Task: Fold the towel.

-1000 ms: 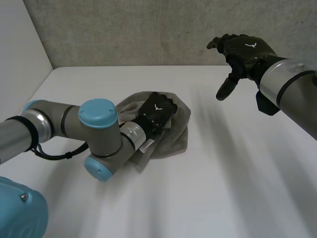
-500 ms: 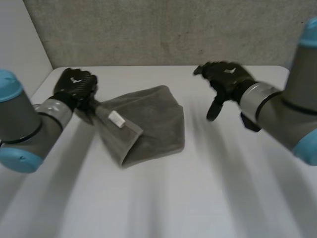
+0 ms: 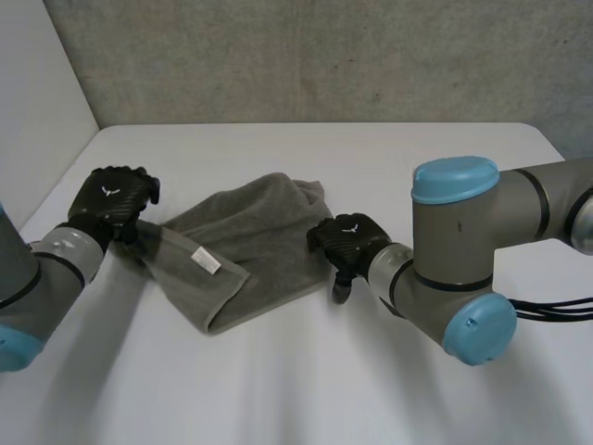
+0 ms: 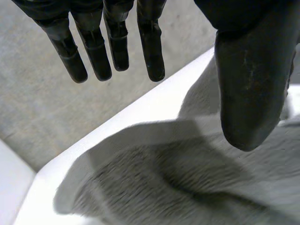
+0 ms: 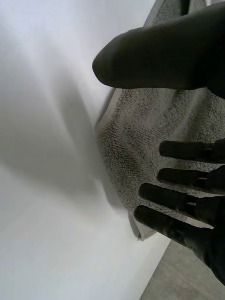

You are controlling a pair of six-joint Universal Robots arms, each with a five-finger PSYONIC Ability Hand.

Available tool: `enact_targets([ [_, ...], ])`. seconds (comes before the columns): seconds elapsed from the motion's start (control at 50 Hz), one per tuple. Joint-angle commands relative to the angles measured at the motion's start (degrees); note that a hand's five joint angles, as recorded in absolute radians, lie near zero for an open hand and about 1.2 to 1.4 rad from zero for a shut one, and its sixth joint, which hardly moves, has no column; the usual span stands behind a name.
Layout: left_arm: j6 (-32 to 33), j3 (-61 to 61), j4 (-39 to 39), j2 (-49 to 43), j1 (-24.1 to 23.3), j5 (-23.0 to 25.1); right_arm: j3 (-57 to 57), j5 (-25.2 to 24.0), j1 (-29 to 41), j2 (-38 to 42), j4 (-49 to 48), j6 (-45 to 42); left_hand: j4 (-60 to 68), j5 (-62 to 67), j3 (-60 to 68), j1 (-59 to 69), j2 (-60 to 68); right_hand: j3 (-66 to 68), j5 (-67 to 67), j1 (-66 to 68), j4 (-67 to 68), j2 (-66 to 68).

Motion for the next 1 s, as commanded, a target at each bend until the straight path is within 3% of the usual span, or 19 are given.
enact_targets([
  [0.02, -5.2, -6.7, 0.0, 6.8, -0.7, 7.7, -1.6, -0.2, 0.5, 2.9, -1.9, -0.2, -2.5, -0.3, -3.0, -1.9, -2.4, 4.5, 4.1, 4.9, 4.5, 4.8],
  [0.38, -4.8, -14.3, 0.0, 7.7, -5.3, 10.0, -10.2, 0.1, 2.2, 12.2, -3.1, -0.2, -1.8, 0.4, -2.3, -1.2, -1.8, 7.1, 6.7, 7.4, 7.1, 7.3],
  [0.66, -1.2, -14.0, 0.2, 3.6, -9.6, 9.5, -12.8, -0.1, 2.3, 12.9, -3.2, -0.1, -1.1, 1.0, -1.7, -0.5, -1.1, 18.5, 18.1, 18.8, 18.5, 18.7],
  [1.0, 0.3, -12.0, 0.9, -0.2, -10.7, 8.9, -15.6, 0.2, 2.3, 14.9, -3.2, -0.1, -1.1, 1.0, -1.7, -0.5, -1.1, 15.6, 15.2, 16.0, 15.6, 15.9],
])
